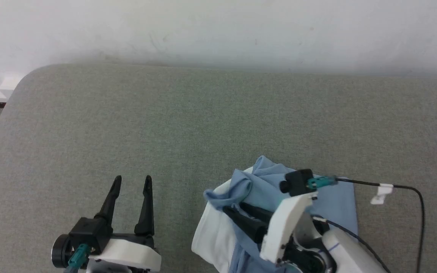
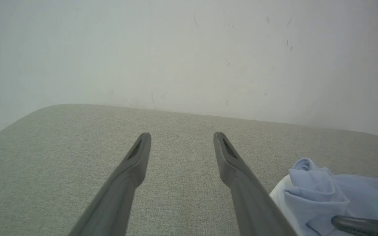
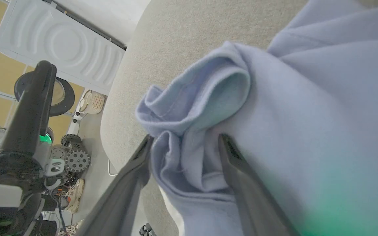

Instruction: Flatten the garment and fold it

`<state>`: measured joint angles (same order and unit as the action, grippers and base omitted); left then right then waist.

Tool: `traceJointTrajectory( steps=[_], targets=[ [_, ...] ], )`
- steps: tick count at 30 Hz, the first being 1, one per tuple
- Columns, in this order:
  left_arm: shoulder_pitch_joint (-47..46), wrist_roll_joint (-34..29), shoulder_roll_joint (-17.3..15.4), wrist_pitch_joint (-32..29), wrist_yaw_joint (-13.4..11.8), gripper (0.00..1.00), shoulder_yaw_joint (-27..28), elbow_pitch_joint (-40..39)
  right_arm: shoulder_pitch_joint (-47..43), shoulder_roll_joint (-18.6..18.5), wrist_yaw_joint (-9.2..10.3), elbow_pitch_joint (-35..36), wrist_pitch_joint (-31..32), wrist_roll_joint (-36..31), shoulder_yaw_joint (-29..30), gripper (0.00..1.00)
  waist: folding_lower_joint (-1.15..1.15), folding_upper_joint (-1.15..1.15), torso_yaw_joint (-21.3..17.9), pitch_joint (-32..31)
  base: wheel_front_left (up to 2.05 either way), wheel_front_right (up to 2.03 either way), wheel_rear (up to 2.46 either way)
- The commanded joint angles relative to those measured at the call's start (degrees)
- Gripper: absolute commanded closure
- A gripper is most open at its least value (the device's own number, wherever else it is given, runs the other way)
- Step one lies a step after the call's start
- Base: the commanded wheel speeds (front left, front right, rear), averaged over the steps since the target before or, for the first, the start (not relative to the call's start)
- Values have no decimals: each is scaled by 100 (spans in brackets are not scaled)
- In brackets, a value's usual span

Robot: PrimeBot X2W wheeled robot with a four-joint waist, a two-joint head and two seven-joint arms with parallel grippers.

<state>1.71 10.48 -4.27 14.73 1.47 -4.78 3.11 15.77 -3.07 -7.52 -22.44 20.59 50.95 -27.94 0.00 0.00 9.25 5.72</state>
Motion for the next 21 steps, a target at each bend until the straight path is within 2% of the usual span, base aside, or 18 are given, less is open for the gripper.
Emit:
traceJointTrajectory(
  steps=[1,4,6,9,14,18,21],
  targets=[
    [-82,-42,24,27,23,0,10,18,173,-16,3,25,-123,-112,-116,0,0,0,-7,2,0,0,0],
    [-48,-49,40,27,10,0,55,32,404,-271,3,361,-631,-547,-560,0,0,0,-68,-18,0,0,0],
    [-24,-74,46,27,-1,0,79,44,534,-582,3,684,-1042,-1008,-746,0,0,0,-133,-33,0,0,0],
    [3,-117,50,27,-20,0,124,53,543,-959,3,1132,-1582,-1686,-619,0,0,0,-263,-60,0,0,0],
    [33,-172,55,27,-53,0,190,37,-23,-1140,3,1763,-2221,-2866,661,0,0,0,-466,-107,0,0,0],
    [97,-229,3,27,-82,0,272,37,-680,-950,3,2336,-2427,-3378,1786,0,0,0,-646,-148,0,0,0],
    [103,-251,-16,27,-100,0,307,35,-1149,-779,3,2769,-2439,-3586,2423,0,0,0,-730,-176,0,0,0]
  ],
)
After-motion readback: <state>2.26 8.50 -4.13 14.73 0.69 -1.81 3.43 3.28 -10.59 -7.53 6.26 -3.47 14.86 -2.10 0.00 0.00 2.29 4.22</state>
